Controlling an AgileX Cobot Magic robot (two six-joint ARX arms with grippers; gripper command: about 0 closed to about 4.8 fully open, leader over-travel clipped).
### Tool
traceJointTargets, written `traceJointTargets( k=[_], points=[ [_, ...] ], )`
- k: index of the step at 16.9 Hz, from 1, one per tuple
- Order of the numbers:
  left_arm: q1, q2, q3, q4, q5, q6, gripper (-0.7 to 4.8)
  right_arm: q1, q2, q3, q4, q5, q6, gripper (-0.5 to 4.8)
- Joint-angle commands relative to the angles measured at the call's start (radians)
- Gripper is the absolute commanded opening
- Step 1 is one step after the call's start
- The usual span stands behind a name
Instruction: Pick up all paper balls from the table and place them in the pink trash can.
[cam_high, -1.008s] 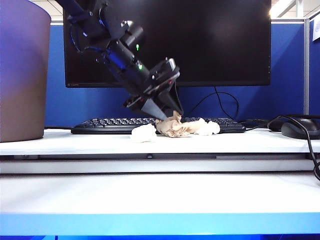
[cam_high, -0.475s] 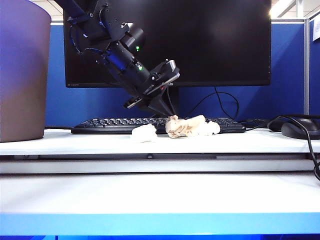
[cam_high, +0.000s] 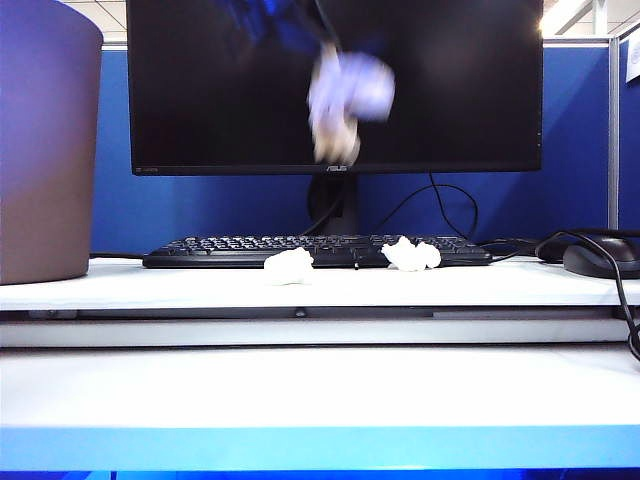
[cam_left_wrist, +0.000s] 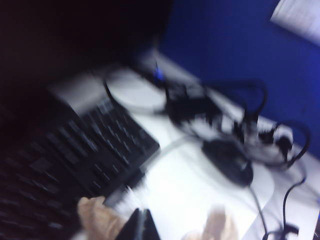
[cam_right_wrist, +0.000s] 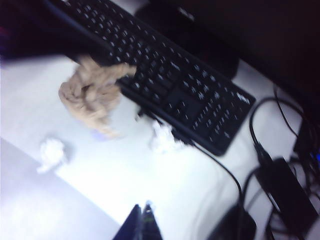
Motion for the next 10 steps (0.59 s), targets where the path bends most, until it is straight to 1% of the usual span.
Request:
traceJointTargets(
  k=[1,2,3,4,5,7,8,9,10],
  points=[
    [0.026,-0.178,0.04,-0.045,-0.15,0.087,-0.06,0.0,0.0,0.003,0.09,-0.068,0.004,-0.07],
    [0.04,-0.234,0.043,-0.066,-0.243,0.133,-0.06,0.0,0.001,0.003,0.105,-0.079,0.004,-0.07],
    [0.057,-0.286,0.043,-0.092,-0.316,0.174,-0.06,0.0,0.002,0.003,0.117,-0.08,0.004,-0.07],
    [0.081,-0.319,0.043,-0.119,-0.353,0.198,-0.06,0.0,0.002,0.003,0.126,-0.08,0.004,-0.07],
    [0.138,-0.369,0.043,-0.17,-0.392,0.211,-0.06,0.0,0.002,0.003,0.14,-0.081,0.004,-0.07],
    [0.225,-0.417,0.043,-0.235,-0.444,0.231,-0.06,0.0,0.002,0.003,0.158,-0.082,0.004,-0.07],
    [0.282,-0.425,0.043,-0.26,-0.45,0.241,-0.06,0.0,0.002,0.003,0.166,-0.098,0.004,-0.07],
    [0.364,-0.427,0.043,-0.298,-0.45,0.249,-0.06,0.0,0.002,0.003,0.178,-0.147,0.008,-0.07],
    [0.388,-0.427,0.043,-0.312,-0.45,0.249,-0.06,0.0,0.002,0.003,0.18,-0.16,0.009,-0.07]
  ],
)
